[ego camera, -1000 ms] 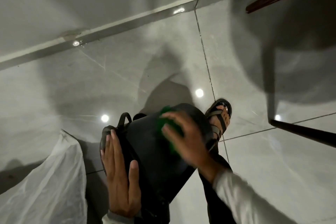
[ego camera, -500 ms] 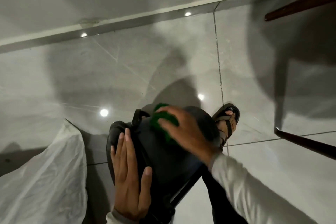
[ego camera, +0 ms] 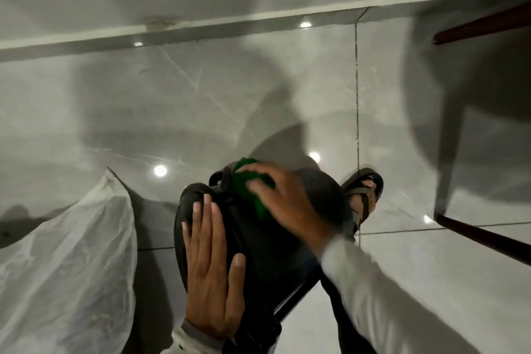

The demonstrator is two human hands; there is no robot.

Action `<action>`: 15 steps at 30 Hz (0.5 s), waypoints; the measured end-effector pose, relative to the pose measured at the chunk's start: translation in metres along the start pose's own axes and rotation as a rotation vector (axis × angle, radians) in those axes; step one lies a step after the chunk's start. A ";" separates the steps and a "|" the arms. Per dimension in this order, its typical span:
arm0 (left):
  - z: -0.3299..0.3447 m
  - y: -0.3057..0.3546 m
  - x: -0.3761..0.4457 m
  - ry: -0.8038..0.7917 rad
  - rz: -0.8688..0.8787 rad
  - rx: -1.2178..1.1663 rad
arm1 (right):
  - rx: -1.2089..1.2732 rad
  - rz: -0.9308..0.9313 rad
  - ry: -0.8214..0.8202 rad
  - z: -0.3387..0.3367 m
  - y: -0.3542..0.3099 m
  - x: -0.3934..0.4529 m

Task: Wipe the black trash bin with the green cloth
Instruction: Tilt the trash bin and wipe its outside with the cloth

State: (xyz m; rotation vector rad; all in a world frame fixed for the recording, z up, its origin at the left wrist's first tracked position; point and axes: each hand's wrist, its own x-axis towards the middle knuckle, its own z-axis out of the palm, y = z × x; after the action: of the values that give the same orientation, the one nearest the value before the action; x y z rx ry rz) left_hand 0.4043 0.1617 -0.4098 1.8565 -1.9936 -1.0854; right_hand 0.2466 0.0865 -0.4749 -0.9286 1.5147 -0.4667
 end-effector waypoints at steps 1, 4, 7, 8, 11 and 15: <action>0.002 0.001 -0.002 0.007 -0.011 -0.009 | 0.045 -0.071 0.029 0.007 -0.006 -0.035; 0.003 -0.002 -0.001 0.028 -0.023 -0.024 | 0.119 -0.120 0.145 0.014 0.019 -0.131; 0.005 -0.001 0.000 0.024 -0.018 -0.026 | 0.032 0.013 0.308 -0.003 0.062 -0.132; 0.006 0.001 0.001 0.022 -0.018 -0.029 | 0.030 0.106 0.405 -0.011 0.074 -0.111; 0.008 0.005 0.002 0.013 -0.020 -0.015 | -0.066 0.324 0.528 -0.041 0.082 -0.033; 0.004 0.005 0.007 -0.001 -0.016 0.012 | -0.076 -0.032 0.247 -0.005 0.027 -0.036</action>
State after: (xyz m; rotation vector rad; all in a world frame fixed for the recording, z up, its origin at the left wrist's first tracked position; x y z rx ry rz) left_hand 0.3972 0.1567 -0.4117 1.8818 -1.9933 -1.0811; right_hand 0.2317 0.1295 -0.4718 -0.9826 1.7529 -0.5661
